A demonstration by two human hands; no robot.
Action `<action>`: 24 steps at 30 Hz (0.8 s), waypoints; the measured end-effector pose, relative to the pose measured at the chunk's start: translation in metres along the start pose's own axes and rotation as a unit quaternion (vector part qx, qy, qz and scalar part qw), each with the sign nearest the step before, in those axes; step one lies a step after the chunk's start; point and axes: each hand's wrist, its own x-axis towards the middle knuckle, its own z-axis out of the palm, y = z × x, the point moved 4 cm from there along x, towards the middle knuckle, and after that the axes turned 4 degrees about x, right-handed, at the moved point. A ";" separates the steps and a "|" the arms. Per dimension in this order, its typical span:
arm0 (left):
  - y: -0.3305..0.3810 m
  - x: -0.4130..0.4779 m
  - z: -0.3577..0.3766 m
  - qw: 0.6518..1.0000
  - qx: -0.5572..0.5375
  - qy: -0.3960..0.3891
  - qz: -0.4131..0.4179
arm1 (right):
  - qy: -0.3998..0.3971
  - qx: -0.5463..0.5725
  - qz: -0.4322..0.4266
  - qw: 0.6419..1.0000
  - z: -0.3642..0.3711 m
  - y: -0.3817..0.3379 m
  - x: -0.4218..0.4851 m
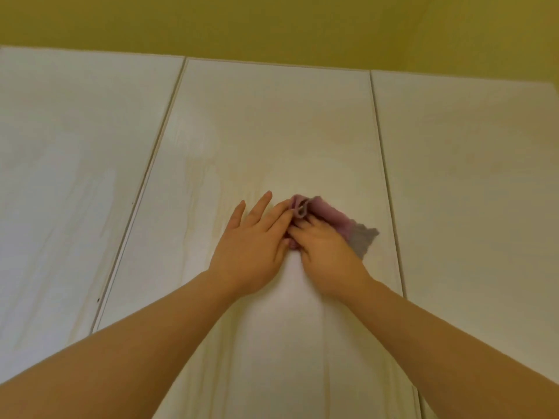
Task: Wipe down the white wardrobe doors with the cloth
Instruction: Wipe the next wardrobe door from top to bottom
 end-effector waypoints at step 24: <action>-0.170 -0.013 0.008 0.994 -0.037 0.060 -0.080 | 0.153 0.004 0.122 0.981 0.018 -0.052 0.104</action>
